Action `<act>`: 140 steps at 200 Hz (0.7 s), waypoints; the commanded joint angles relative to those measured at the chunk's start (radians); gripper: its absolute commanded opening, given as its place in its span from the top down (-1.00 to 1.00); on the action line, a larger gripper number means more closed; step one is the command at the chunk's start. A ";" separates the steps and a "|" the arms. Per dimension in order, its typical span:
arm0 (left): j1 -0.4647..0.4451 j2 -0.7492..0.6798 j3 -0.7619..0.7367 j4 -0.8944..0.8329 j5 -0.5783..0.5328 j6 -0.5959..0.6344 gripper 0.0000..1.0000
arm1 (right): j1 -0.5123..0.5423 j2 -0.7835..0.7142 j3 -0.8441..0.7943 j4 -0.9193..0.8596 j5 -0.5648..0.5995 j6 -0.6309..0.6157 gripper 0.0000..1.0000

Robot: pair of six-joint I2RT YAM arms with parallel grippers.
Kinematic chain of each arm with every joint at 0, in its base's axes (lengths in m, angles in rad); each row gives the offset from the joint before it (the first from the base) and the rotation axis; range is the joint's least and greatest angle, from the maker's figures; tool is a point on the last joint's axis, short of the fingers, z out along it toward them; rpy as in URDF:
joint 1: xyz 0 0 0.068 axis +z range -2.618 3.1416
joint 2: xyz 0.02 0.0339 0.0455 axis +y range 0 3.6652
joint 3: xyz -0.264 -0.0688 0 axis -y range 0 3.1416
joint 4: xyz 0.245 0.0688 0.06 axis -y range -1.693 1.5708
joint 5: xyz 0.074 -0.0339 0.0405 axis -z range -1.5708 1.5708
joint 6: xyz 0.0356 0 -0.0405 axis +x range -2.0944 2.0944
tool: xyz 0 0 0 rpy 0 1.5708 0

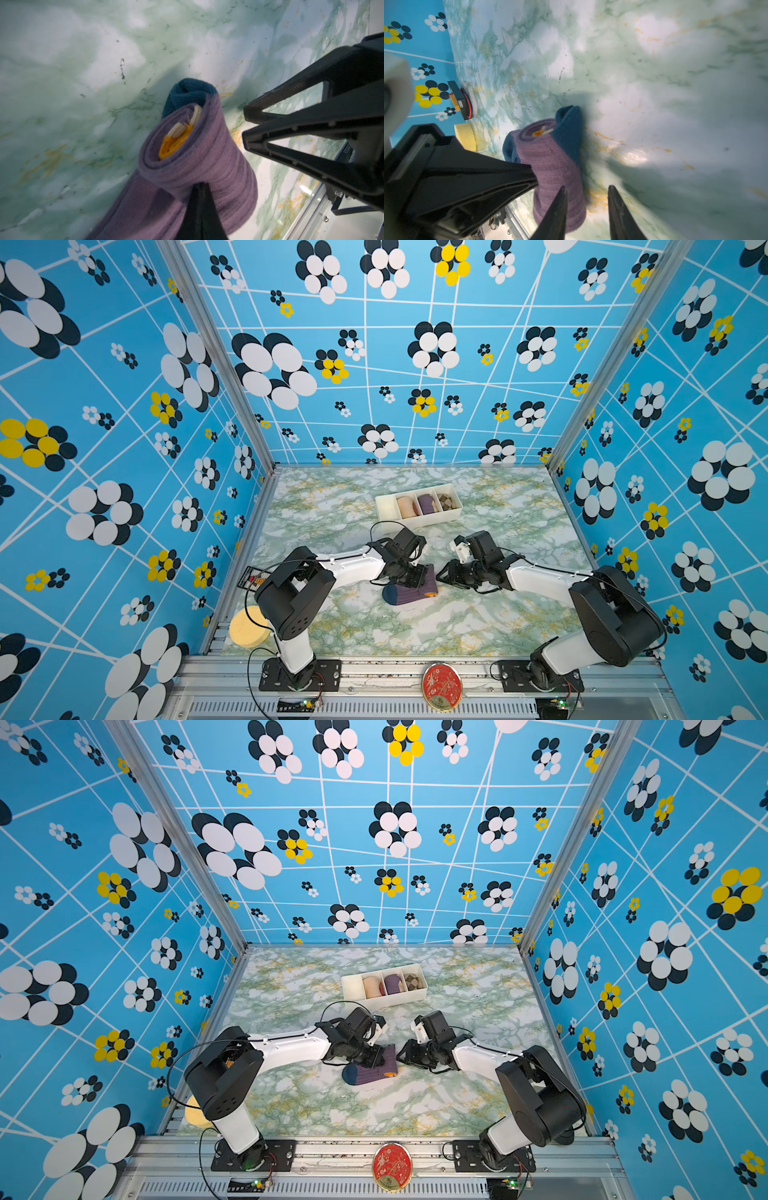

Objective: Roll the socks

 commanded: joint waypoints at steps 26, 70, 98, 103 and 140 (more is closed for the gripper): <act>0.014 0.032 -0.044 -0.011 -0.009 -0.004 1.00 | -0.014 0.039 -0.042 0.104 -0.092 0.022 0.26; 0.019 0.047 -0.054 0.009 0.001 -0.011 1.00 | -0.019 0.090 -0.072 0.249 -0.174 0.073 0.21; 0.021 0.056 -0.054 0.016 0.005 -0.011 1.00 | -0.023 0.104 -0.087 0.318 -0.209 0.102 0.20; 0.022 0.058 -0.054 0.017 0.005 -0.011 1.00 | -0.025 0.103 -0.090 0.323 -0.211 0.105 0.19; 0.027 0.067 -0.055 0.021 0.012 -0.010 1.00 | -0.046 0.074 -0.107 0.309 -0.209 0.104 0.18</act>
